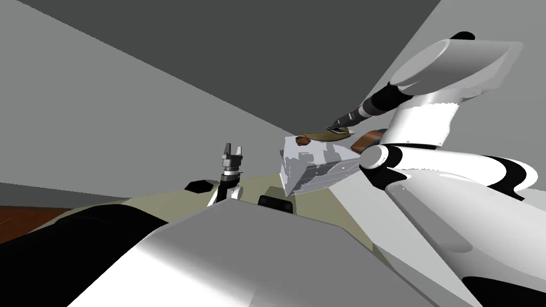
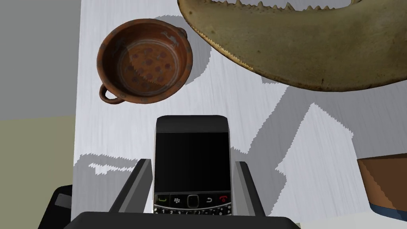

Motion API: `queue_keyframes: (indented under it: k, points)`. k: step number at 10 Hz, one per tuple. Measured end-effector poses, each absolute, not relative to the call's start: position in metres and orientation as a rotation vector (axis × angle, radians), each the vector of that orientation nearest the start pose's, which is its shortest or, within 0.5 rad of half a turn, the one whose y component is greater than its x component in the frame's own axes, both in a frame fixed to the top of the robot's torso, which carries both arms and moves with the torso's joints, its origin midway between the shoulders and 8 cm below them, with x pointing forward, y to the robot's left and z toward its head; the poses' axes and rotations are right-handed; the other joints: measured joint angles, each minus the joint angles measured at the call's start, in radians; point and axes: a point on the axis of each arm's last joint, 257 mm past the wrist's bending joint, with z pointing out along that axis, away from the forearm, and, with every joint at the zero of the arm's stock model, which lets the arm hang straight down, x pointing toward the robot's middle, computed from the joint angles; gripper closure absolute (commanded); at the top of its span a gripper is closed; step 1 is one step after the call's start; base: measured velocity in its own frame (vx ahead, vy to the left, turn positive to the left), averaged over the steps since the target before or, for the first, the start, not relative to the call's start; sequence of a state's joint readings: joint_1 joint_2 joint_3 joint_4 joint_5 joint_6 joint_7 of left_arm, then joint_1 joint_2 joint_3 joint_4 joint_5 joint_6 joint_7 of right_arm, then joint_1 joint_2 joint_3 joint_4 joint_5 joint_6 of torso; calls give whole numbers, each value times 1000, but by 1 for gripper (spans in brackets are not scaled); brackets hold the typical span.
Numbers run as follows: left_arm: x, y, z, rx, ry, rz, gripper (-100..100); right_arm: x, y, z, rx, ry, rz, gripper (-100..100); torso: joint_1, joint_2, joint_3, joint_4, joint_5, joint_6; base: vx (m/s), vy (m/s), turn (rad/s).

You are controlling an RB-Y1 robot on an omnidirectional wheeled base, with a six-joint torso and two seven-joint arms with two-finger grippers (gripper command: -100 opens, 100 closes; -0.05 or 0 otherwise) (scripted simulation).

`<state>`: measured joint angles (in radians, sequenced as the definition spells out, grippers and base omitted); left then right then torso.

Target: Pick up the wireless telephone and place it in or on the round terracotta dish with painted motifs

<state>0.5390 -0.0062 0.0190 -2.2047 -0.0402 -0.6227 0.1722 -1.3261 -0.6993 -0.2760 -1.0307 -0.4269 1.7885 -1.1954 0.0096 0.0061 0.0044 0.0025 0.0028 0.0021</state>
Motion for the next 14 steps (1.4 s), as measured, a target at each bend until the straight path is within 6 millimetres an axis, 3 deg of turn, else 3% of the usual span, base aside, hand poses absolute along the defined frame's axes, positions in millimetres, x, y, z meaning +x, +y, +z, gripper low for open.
queue_keyframes:
  k: [6, 7, 9, 14]
  points:
    - [333, 284, 2, -687, 580, -1411, 0, 596, -371, 147, -2867, -265, -1328, 100, -3, -5, -3, -2, -2, -1, 9, 93, -16]
    - [333, 284, 2, -687, 580, -1411, 0, 599, -374, 145, -2863, -230, -1334, 100, -1, -10, -6, -4, -2, -2, 107, 77, 79]
    - [333, 284, 2, -687, 580, -1411, 0, 603, -376, 122, -2871, -185, -1290, 100, -7, -14, -9, -5, -3, -2, 80, 27, 61]
    - [333, 284, 2, -687, 580, -1411, 0, 607, -380, 54, -2922, -134, -1120, 100, -11, -15, -11, -6, -5, -4, 79, -3, 55]
